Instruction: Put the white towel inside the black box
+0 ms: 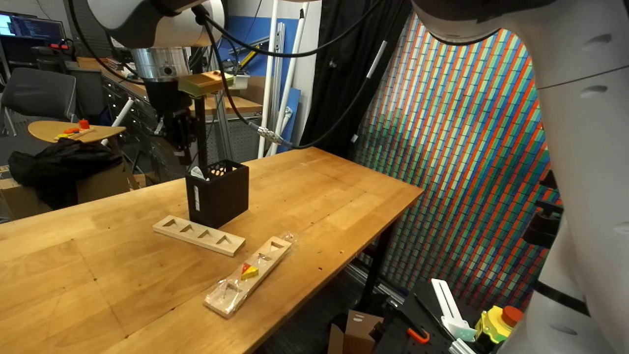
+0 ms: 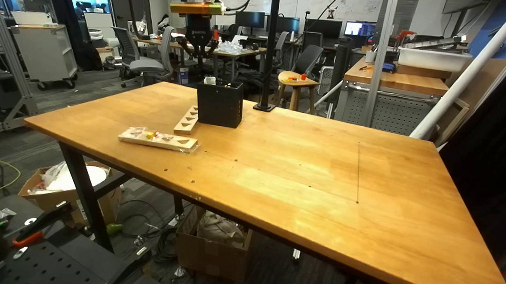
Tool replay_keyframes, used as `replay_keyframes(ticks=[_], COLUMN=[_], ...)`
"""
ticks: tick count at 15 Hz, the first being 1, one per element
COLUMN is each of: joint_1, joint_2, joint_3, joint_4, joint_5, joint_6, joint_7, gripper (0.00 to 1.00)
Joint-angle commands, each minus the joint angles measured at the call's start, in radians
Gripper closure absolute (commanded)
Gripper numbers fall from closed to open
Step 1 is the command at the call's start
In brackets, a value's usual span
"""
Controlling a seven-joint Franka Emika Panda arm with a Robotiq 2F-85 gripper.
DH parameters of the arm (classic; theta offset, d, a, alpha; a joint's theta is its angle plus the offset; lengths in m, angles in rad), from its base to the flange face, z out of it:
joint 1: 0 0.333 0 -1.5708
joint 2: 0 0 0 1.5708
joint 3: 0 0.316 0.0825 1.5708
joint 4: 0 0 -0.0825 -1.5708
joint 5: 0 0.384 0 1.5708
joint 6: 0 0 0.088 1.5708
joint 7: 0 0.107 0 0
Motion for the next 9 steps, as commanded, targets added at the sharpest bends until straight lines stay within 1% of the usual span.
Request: replay_keyframes(ticks=[1,9], joint_1=[-0.006,-0.027], joint_2=[0.029,0.037], joint_3=[0.002,0.002], joint_4=[0.044,0.017], joint_5=[-0.004,0.008], joint_6=[-0.011,0.006], joint_7=[0.003,0.001], gripper=[0.99,0.99])
